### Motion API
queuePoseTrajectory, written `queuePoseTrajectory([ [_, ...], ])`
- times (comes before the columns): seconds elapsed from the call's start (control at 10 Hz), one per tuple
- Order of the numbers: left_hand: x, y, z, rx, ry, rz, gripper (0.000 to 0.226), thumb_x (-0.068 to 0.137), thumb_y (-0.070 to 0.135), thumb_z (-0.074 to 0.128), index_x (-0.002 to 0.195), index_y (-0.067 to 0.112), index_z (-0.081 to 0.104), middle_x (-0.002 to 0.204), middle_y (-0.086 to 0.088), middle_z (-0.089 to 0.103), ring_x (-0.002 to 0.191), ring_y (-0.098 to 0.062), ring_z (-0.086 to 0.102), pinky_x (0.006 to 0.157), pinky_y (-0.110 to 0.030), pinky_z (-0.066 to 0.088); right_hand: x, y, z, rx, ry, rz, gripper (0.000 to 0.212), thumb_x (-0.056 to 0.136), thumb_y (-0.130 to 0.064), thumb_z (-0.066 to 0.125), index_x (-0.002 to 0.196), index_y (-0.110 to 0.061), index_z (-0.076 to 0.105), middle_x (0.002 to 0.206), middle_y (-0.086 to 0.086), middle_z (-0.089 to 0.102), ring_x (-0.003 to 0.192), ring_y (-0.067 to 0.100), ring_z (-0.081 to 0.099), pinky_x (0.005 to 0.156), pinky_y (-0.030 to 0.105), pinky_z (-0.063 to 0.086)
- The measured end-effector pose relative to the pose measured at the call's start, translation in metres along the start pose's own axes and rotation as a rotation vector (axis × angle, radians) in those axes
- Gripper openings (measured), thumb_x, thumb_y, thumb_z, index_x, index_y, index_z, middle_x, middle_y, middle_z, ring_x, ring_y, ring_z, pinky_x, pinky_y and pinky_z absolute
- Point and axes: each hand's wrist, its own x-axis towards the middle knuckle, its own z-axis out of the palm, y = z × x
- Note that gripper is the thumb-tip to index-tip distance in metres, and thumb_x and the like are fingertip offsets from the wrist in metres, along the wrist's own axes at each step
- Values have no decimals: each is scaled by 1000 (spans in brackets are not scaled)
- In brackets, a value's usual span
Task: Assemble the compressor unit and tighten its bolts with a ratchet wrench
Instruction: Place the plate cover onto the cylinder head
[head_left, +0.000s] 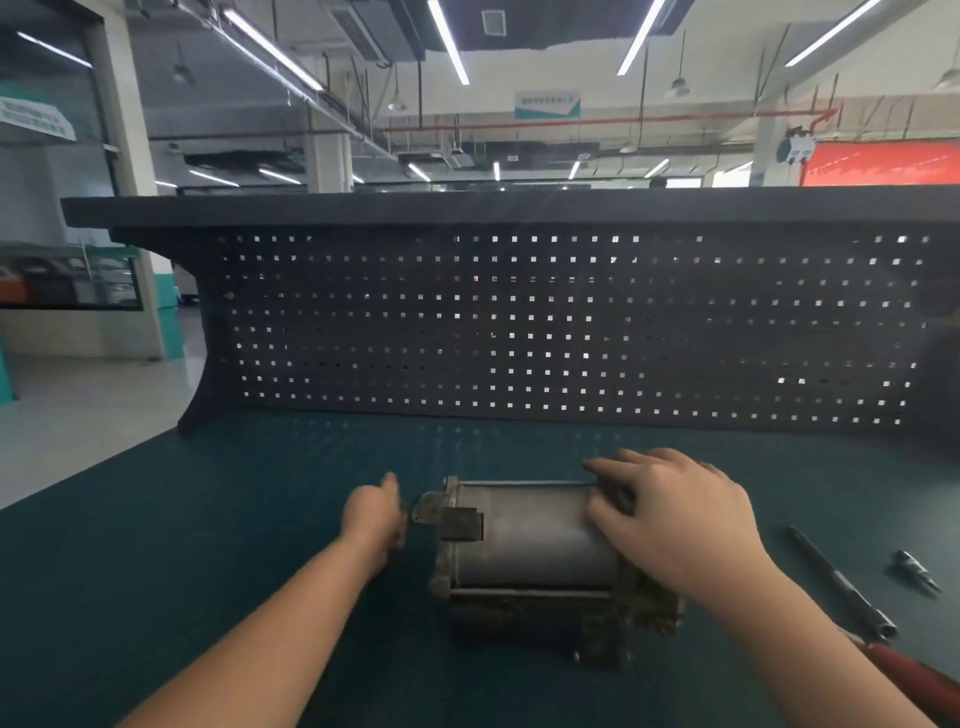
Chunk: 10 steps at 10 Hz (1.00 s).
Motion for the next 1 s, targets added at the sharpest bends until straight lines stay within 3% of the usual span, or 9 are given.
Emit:
queuePoseTrajectory([
  [0.1, -7, 43, -18, -953, -179, -383, 31, 89, -3, 19, 67, 13, 33, 37, -2, 35, 19, -9, 27, 25, -12, 14, 6, 10, -4, 135, -89, -23, 41, 84, -60, 38, 117, -50, 61, 112, -20, 65, 114, 6, 49, 81, 25, 37],
  [0.2, -31, 91, -13, -995, -309, -459, 27, 90, 2, 24, 71, 8, 42, 46, -4, 44, 23, -9, 33, 26, -14, 18, 15, 20, -9, 372, -173, 31, 60, 87, -65, 30, 92, -23, 72, 81, -2, 70, 92, 18, 59, 76, 29, 46],
  [0.3, -69, 120, 23, -888, -517, -401, 34, 100, 11, 33, 67, 9, 42, 46, 0, 36, 25, -8, 27, 25, -18, 18, 19, 24, -11, 456, -167, 80, 63, 94, -60, 30, 99, -9, 67, 82, 7, 70, 84, 21, 62, 74, 29, 46],
  [0.4, -93, 122, 75, -707, -518, -113, 38, 104, 23, 42, 67, 14, 42, 43, 7, 26, 29, -5, 21, 29, -16, 14, 22, 27, -14, 471, -170, 62, 46, 98, -49, 38, 92, -15, 67, 75, -4, 67, 83, 21, 60, 68, 28, 44],
  [0.6, -33, 124, 48, -979, -366, -307, 29, 96, 0, 26, 75, 7, 44, 64, -7, 50, 44, -4, 30, 30, -14, 25, 26, 25, -6, 371, -108, 26, 20, 89, -44, 53, 95, -29, 65, 91, -9, 67, 90, 17, 60, 72, 27, 44],
  [0.7, 20, 108, 6, -747, -247, -253, 31, 95, 5, 25, 87, -1, 54, 59, 0, 42, 43, -4, 26, 30, -13, 21, 27, 27, 2, 399, -110, -6, 14, 85, -47, 56, 90, -34, 59, 94, -10, 64, 94, 13, 57, 80, 31, 49],
  [0.8, 42, 72, 3, -86, -111, -148, 48, 102, 36, 38, 97, -5, 61, 49, -2, 43, 35, -13, 38, 36, -16, 29, 30, 30, 4, 453, -107, -29, 8, 83, -46, 58, 85, -39, 57, 92, -15, 63, 95, 7, 56, 83, 31, 48],
  [0.9, 47, 29, 21, 775, -22, 76, 59, 98, 45, 50, 117, -10, 58, 111, -21, 65, 102, -33, 64, 84, -38, 52, 31, 29, 6, 415, -71, -67, 8, 84, -45, 57, 87, -38, 58, 85, -20, 58, 95, 4, 53, 84, 29, 47],
  [1.0, 51, 9, 33, 864, -122, 40, 25, 102, 12, 39, 103, 0, 62, 111, -19, 60, 110, -33, 56, 89, -37, 43, 31, 29, 6, 409, -54, -91, 12, 85, -46, 55, 90, -36, 61, 84, -24, 55, 94, 1, 50, 84, 25, 45],
])
